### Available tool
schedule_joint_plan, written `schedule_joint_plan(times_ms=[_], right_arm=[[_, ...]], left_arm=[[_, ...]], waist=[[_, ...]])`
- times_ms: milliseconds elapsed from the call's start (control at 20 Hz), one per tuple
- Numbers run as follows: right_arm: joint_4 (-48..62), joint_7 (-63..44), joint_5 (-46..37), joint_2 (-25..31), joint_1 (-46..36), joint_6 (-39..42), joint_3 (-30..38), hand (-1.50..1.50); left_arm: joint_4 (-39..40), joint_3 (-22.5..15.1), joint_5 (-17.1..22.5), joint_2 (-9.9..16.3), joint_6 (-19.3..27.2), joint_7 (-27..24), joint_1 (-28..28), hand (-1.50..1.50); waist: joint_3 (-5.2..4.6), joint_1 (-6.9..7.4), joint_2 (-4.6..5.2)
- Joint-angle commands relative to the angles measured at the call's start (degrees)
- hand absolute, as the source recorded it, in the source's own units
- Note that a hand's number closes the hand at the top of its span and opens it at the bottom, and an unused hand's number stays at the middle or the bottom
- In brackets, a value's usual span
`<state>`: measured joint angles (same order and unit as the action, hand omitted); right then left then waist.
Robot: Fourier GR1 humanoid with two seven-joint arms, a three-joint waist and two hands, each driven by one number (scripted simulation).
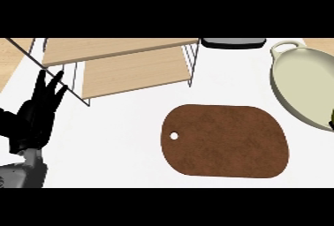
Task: Pick the pear from the cutting board and place it in the pot
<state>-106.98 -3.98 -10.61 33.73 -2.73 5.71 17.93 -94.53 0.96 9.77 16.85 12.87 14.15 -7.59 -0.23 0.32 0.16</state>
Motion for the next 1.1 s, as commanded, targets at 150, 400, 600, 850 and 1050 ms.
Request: schedule_joint_plan(times_ms=[150, 400, 600, 850, 1050], right_arm=[[21.0, 6.2, -2.1, 1.6, -11.7, -0.3, 1.0, 1.50], [28.8, 15.1, -12.1, 5.2, -12.0, -7.6, 1.7, 1.50], [38.1, 16.6, -22.7, 3.5, -16.5, -18.6, -2.1, 1.50], [58.4, 24.7, -24.4, 3.5, -26.4, -22.5, -1.9, 1.50], [71.8, 28.8, -24.0, 4.0, -32.5, -21.7, -0.8, 1.50]], left_arm=[[-1.7, -0.2, -1.6, -0.9, -1.1, -2.7, -0.3, 0.00], [0.0, -1.5, -2.5, -2.9, 0.9, -1.4, -4.2, 0.00], [1.5, -0.3, -1.8, -1.1, -1.4, -2.5, -3.9, 0.00], [3.4, 0.4, -1.6, -1.8, -1.7, -2.3, -6.2, 0.00], [0.8, -0.7, -2.4, -2.1, -1.0, -0.4, -5.8, 0.00]], waist=[[0.26, 0.63, 0.02], [0.33, 1.19, 0.67], [0.31, 2.22, 0.78], [0.33, 1.44, 0.52], [0.43, 2.52, 0.84]])
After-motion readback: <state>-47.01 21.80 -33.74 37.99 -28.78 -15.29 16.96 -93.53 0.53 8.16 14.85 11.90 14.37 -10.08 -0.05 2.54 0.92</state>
